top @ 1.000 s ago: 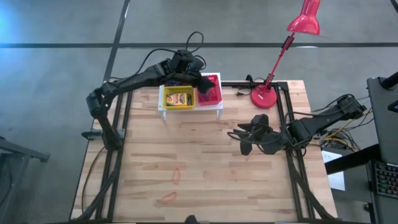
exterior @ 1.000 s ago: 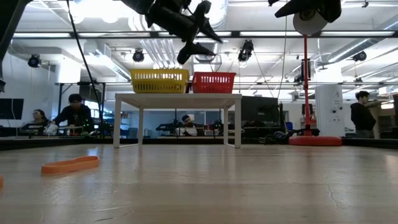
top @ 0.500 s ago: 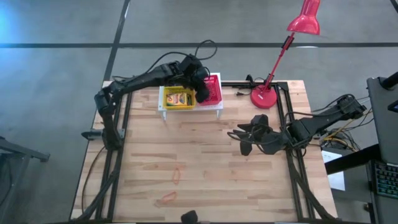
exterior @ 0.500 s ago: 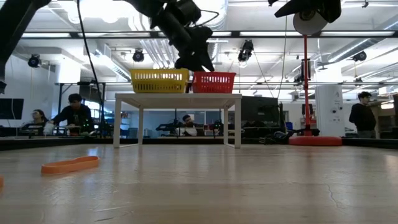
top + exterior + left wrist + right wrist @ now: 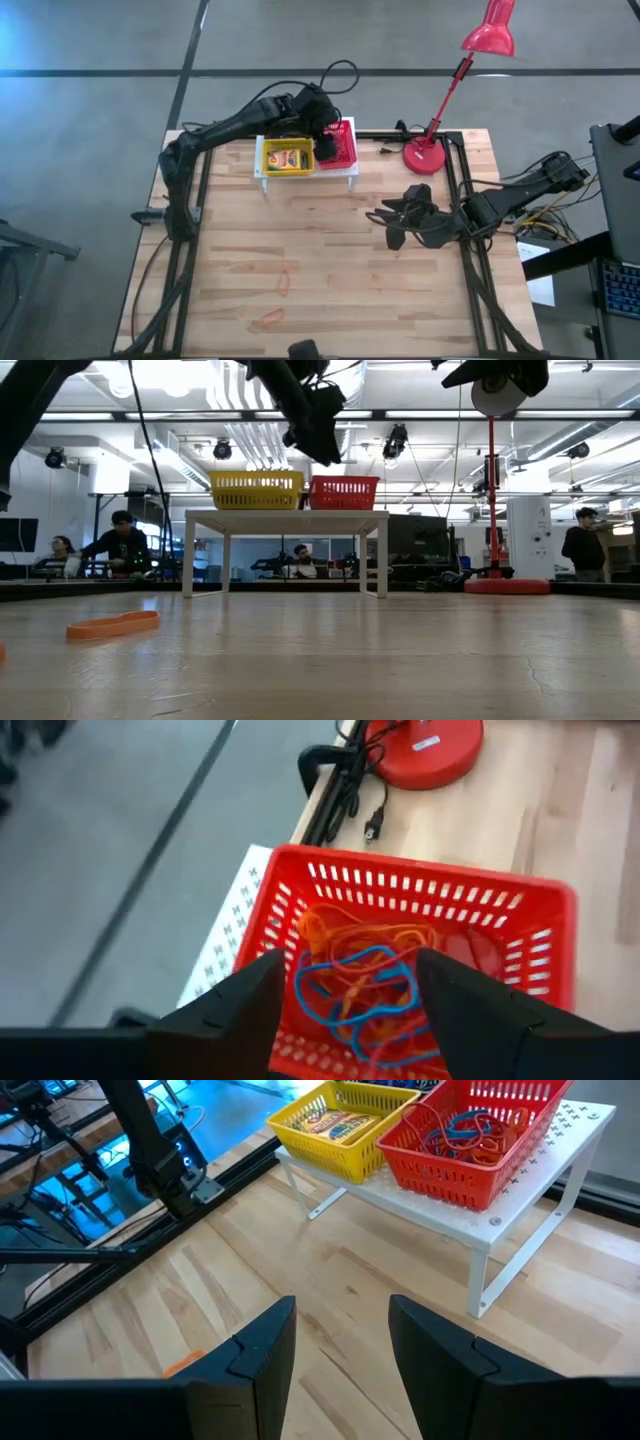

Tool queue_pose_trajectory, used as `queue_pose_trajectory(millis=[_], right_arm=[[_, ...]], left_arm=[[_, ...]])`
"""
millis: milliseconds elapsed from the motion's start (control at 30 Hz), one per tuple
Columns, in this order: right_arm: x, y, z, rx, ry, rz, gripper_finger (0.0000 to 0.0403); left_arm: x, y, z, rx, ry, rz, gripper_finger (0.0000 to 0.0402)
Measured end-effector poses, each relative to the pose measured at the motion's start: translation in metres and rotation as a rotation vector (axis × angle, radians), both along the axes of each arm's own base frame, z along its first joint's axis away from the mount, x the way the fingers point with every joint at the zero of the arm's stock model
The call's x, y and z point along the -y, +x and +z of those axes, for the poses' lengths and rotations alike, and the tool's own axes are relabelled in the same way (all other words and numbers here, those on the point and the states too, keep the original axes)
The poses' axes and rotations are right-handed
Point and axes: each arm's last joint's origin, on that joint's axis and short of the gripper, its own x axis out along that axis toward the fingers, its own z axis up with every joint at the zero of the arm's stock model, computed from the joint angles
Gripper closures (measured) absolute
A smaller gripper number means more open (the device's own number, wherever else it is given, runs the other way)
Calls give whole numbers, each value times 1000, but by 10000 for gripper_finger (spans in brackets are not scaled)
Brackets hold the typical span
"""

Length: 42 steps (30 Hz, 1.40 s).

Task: Pick & Place Office Desk Supplies
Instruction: Put the orange rubber band into the red basket on the shelf

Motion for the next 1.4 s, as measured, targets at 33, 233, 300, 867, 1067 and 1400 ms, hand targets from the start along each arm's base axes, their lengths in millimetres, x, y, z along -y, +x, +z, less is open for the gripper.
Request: queue_pose_trajectory(millis=[33, 233, 300, 867, 1067, 1400], right_arm=[[0, 0, 0, 0, 0, 0, 246], [0, 0, -1, -2, -2, 0, 246], [0, 0, -1, -3, -8, -4, 246], [1, 8, -22, -110, -18, 50, 246], [3, 41, -48, -271, 38, 304, 246], [-7, 132, -95, -176, 271, 710, 246]], left_arm=[[0, -1, 2, 3, -20, 21, 167], [10, -18, 9, -124, -150, 52, 189], [14, -24, 15, -151, -184, 75, 214], [152, -99, 64, -157, -361, 93, 392], [214, -133, 26, -104, -480, 169, 392], [286, -191, -75, 51, -766, 352, 392]])
